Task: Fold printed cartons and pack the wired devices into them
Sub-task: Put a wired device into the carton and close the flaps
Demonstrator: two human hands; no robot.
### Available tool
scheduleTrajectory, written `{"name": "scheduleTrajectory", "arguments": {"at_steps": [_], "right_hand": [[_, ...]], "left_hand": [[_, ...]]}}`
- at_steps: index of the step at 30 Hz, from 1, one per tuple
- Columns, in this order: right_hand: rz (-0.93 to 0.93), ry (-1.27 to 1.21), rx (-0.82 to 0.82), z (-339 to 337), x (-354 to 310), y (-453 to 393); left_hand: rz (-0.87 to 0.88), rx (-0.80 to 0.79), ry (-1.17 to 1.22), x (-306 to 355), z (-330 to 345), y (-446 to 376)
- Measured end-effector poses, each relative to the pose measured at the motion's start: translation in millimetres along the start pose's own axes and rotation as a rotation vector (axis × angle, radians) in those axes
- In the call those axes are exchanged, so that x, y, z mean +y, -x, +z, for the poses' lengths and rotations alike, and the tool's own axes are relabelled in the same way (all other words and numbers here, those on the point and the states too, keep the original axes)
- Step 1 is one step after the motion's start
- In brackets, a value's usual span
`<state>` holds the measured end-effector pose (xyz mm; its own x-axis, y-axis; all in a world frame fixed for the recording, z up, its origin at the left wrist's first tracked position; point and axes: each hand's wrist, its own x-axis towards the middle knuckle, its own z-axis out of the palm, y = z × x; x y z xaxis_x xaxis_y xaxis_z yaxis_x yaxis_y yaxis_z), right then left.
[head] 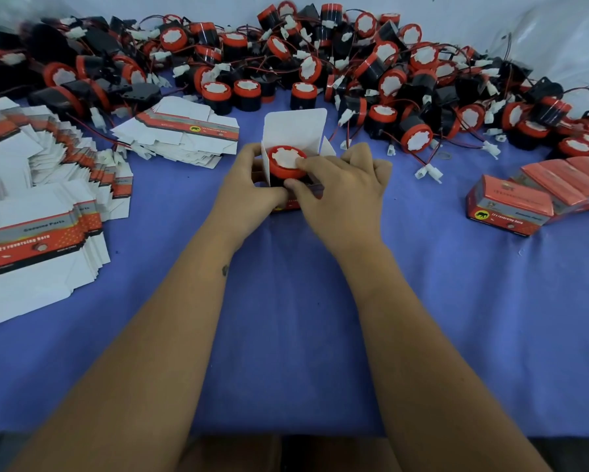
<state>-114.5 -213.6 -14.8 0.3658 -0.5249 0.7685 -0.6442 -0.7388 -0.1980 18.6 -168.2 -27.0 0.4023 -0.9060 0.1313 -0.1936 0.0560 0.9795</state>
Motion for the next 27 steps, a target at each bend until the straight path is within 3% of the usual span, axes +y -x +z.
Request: {"name": "scheduleTrajectory", "arguments": {"at_steps": [5,8,11,14,16,18,22,27], "right_hand": [[0.082,0.024,-0.184,3.2,2.0,3.5],[0.153,-0.237,-0.091,0.1,0.1,2.1],[0.585,-0.572,0.217,-7.5,1.7,-6.4],[1.043,-0.789,0.090,-9.6,17.4,-13.2],[1.198,-0.971,-0.030,-7.2,26.6,-15.6],[1.269,-1.105,-0.029,-6.1,31.4,-17.4],[1.236,-1.304,0.036,-8.4,29.1,-17.3],[0.736,-1.134,0.129,-22.3,10.0,-19.6]], "left_hand": [[-0.018,0.003,0.032,0.9,3.3,-0.4],[-0.013,0.041,-0.021,-0.4,3.4,-1.2],[-0.027,0.085,0.007,-0.9,1.4,-3.6],[-0.062,0.142,0.009,1.9,1.1,-2.5],[-0.061,0.131,-0.009,3.5,2.8,0.1],[-0.065,0.115,-0.027,6.1,4.6,1.8],[-0.057,0.106,-0.083,6.8,5.7,2.5],[-0.022,0.146,-0.153,-0.4,6.2,-0.8]]}}
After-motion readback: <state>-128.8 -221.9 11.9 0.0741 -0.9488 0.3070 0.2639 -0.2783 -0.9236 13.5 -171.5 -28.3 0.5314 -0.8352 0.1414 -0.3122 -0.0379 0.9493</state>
